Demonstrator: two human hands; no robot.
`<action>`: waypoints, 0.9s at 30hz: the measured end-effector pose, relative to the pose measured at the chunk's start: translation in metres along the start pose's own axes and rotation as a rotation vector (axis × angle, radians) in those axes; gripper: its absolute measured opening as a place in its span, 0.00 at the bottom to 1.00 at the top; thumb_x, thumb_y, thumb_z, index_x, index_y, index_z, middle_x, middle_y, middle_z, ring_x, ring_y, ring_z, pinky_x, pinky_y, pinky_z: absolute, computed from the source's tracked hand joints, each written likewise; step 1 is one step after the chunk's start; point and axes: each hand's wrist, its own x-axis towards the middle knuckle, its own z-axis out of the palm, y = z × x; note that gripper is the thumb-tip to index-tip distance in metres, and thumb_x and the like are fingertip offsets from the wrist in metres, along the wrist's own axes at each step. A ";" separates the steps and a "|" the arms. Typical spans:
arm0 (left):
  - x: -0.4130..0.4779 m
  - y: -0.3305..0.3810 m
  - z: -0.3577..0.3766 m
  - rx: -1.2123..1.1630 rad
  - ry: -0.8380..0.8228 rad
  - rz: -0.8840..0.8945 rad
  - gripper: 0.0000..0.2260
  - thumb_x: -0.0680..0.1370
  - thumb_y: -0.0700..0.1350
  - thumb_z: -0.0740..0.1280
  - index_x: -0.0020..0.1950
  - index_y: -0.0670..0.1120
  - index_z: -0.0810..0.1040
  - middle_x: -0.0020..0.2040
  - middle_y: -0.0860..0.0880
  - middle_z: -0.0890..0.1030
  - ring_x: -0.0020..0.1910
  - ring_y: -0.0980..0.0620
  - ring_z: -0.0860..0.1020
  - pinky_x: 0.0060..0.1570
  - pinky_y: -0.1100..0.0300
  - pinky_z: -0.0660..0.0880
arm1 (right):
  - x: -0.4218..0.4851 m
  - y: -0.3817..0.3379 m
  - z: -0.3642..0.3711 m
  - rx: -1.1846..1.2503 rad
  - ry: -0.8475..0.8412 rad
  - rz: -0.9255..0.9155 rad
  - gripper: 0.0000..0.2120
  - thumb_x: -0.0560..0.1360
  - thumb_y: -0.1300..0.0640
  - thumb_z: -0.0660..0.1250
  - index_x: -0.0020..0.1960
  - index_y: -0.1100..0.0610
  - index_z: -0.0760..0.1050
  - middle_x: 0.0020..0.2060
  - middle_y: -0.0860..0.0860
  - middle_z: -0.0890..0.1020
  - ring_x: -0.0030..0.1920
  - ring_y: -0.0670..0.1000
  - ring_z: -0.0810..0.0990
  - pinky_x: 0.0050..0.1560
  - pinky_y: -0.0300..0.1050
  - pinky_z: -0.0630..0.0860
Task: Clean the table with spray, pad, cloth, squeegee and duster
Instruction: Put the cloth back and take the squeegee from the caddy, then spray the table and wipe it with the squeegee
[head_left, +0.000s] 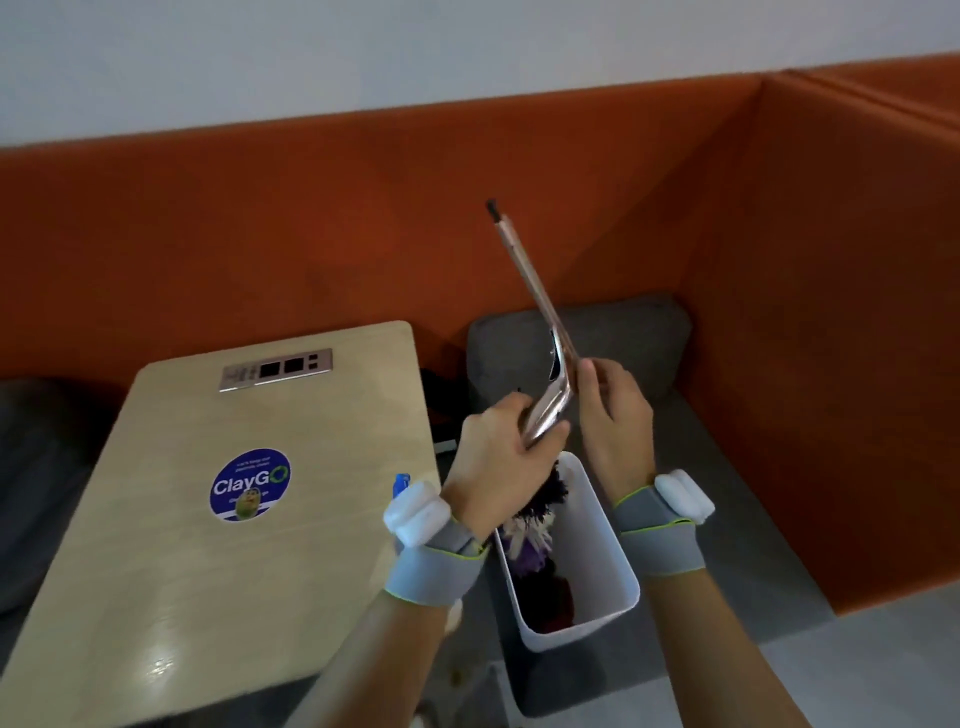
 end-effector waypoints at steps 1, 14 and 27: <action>-0.001 -0.004 -0.007 -0.097 0.001 -0.049 0.09 0.75 0.50 0.68 0.50 0.47 0.77 0.35 0.50 0.82 0.27 0.55 0.76 0.29 0.66 0.69 | 0.001 -0.001 0.002 -0.034 -0.015 -0.028 0.10 0.81 0.50 0.60 0.53 0.53 0.77 0.48 0.52 0.80 0.50 0.51 0.78 0.54 0.48 0.73; -0.038 -0.090 -0.130 0.211 0.372 -0.031 0.07 0.79 0.51 0.60 0.48 0.49 0.70 0.33 0.51 0.77 0.31 0.47 0.75 0.29 0.56 0.69 | -0.021 -0.106 0.107 -0.349 -0.229 -0.340 0.15 0.79 0.45 0.59 0.51 0.53 0.79 0.48 0.50 0.80 0.54 0.55 0.78 0.71 0.60 0.61; -0.040 -0.242 -0.157 0.113 0.326 -0.517 0.13 0.80 0.49 0.59 0.54 0.38 0.70 0.43 0.38 0.80 0.46 0.36 0.77 0.38 0.54 0.67 | -0.126 -0.056 0.151 -0.204 -0.021 -0.257 0.22 0.73 0.42 0.66 0.59 0.56 0.76 0.56 0.51 0.78 0.58 0.53 0.76 0.66 0.56 0.68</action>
